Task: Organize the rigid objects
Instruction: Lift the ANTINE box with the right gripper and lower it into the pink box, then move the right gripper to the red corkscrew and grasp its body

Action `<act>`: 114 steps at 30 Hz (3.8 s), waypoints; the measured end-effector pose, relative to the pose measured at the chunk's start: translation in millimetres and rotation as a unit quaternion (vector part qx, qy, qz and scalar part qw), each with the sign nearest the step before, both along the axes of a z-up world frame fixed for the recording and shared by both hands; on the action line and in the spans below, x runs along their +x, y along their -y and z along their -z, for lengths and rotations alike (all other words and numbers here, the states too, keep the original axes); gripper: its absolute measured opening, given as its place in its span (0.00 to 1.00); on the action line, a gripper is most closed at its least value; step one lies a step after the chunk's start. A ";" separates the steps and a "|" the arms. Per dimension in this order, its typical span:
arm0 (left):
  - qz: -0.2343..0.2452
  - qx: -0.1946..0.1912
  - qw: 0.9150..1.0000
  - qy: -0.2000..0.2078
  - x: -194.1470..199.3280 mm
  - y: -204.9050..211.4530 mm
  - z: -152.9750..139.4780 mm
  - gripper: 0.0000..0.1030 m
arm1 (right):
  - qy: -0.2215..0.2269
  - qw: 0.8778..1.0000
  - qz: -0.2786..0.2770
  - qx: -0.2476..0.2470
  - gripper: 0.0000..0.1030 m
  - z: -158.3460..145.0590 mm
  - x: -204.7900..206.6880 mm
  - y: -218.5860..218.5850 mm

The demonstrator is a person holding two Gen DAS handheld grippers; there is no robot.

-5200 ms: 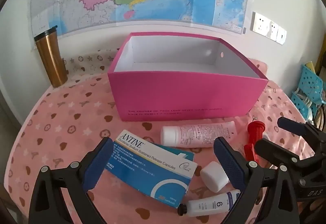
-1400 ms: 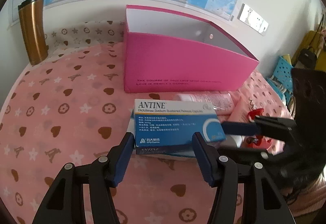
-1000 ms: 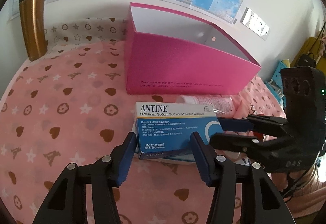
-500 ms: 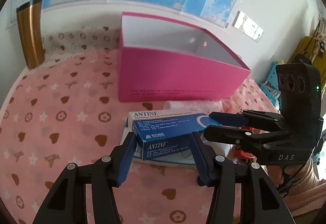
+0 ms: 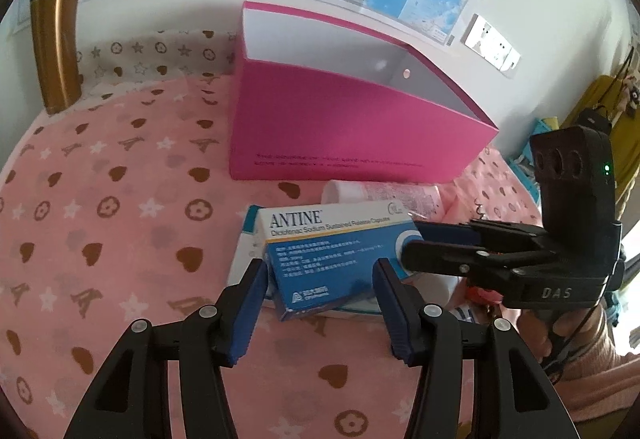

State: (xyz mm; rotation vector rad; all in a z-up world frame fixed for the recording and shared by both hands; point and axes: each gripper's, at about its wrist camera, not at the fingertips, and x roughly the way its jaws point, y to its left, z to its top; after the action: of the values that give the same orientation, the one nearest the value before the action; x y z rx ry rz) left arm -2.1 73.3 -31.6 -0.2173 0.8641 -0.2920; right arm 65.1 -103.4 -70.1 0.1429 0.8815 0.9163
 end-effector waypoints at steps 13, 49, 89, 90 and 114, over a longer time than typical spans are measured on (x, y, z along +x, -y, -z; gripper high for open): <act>0.005 -0.010 0.999 0.035 -5.8 7.0 -30.1 0.55 | 0.037 0.999 0.005 -0.011 0.45 -24.8 -10.4 5.7; -0.038 0.031 0.999 0.022 129.3 8.8 -69.0 0.55 | 0.044 0.999 0.020 -0.019 0.45 -73.9 109.5 0.4; 0.144 0.001 0.989 0.041 4.4 109.0 -25.1 0.64 | 0.020 0.995 0.087 -0.049 0.47 -19.3 -39.1 115.8; 0.147 0.002 0.988 0.039 3.2 110.4 -23.3 0.64 | 0.016 0.995 0.087 -0.051 0.47 -15.9 -40.9 116.0; 0.165 -0.005 0.986 0.014 -2.1 122.0 -9.9 0.64 | -0.038 0.993 0.111 0.017 0.26 3.1 -34.7 124.1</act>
State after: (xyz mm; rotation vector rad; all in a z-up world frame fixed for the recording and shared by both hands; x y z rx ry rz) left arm -4.2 -48.7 -21.8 -0.0776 0.8703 -0.6069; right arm 30.5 -227.5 -73.2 0.3010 0.9016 0.7207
